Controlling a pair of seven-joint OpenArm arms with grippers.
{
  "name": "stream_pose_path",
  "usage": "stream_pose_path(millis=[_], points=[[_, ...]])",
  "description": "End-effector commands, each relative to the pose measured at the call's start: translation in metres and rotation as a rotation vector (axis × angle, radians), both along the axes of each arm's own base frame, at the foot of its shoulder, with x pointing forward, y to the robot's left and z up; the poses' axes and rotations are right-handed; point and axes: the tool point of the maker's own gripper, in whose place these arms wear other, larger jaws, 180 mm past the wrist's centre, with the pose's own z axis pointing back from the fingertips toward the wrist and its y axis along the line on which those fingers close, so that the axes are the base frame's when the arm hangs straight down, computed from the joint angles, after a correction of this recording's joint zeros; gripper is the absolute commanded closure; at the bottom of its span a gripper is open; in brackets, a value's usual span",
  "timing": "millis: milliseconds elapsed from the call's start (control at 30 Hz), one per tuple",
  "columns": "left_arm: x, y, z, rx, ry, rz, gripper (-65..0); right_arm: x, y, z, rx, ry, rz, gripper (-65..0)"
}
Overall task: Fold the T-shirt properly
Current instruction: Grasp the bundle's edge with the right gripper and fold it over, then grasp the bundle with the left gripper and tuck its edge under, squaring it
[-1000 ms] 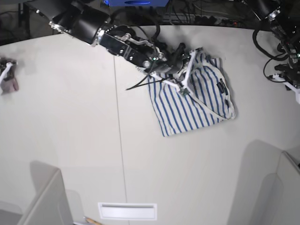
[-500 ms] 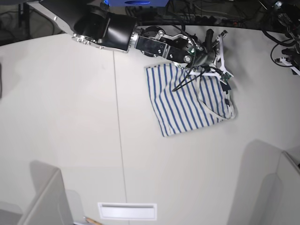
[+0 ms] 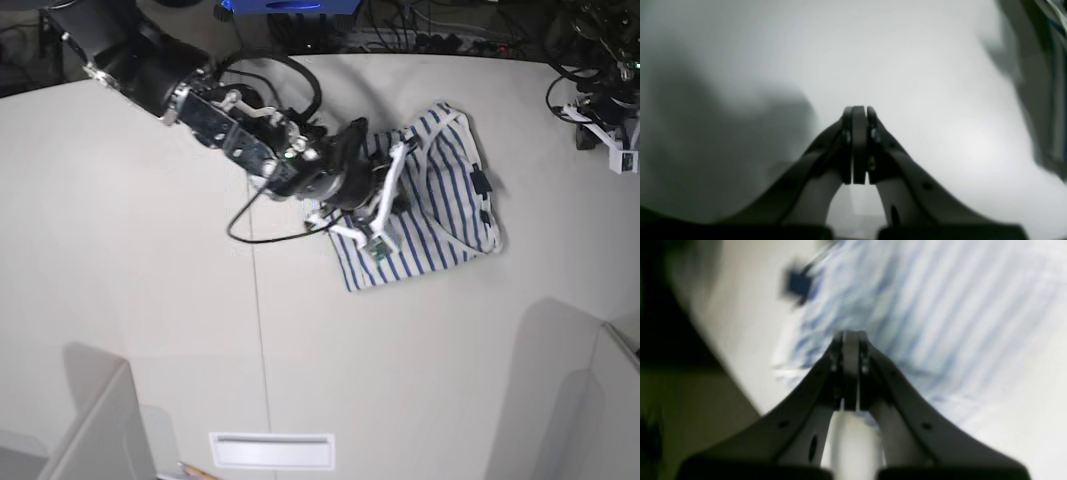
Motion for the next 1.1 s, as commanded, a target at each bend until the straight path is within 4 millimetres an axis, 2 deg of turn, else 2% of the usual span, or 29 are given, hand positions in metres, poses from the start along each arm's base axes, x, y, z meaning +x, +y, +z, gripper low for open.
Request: stream_pose_path(millis=[0,100,133,267,300,333,467,533,633,767,900,933,967,1067], points=[[0.017,-0.009,0.015,-0.035,-0.094,-0.03,0.0,0.008,-0.009,0.014,0.04,-0.02,-0.034,0.0],[0.025,-0.03,0.018,-0.147,-0.165,-0.038,0.0,0.015,-0.047,0.019,0.062,-0.02,-0.144,0.0],[0.028,-0.037,0.02,-0.181,-0.191,-0.037,-4.9,0.015,-0.057,0.018,0.064,-0.012,-0.172,0.0],[0.039,-0.051,0.029,-0.272,-0.271,-0.034,-53.3,0.008,-0.086,0.0,0.05,0.04,-0.261,0.0],[0.044,-0.056,0.032,-0.29,-0.289,-0.044,-62.2,0.006,-0.09,-0.003,0.045,0.049,-0.273,0.0],[0.048,-0.067,0.028,-0.32,-0.285,-0.069,-65.0,0.003,-0.092,-0.008,0.043,0.066,-0.282,0.0],[0.066,-0.112,0.011,-0.428,-0.25,-0.167,-65.0,-0.005,-0.094,-0.014,0.036,0.089,-0.289,0.0],[0.072,-0.126,-0.002,-0.482,-0.213,-0.157,-65.0,-0.005,-0.095,-0.015,0.035,0.091,-0.29,0.0],[0.083,-0.138,-0.017,-0.545,-0.164,-0.104,-65.0,-0.005,-0.095,-0.015,0.034,0.091,-0.292,0.0],[0.092,-0.145,-0.029,-0.588,-0.128,-0.065,-65.0,-0.002,-0.096,-0.013,0.036,0.084,-0.294,0.0],[0.097,-0.157,-0.043,-0.625,-0.073,-0.042,-65.0,0.007,-0.116,-0.015,0.038,0.088,-0.374,0.0],[0.098,-0.159,-0.045,-0.63,-0.061,-0.038,-63.0,0.01,-0.122,-0.015,0.038,0.088,-0.397,0.0],[0.099,-0.162,-0.048,-0.635,-0.049,-0.037,-54.5,0.015,-0.131,-0.014,0.038,0.084,-0.425,0.0],[0.1,-0.162,-0.051,-0.612,-0.012,-0.067,-21.6,0.021,-0.164,-0.019,0.031,0.091,-0.537,0.0]])
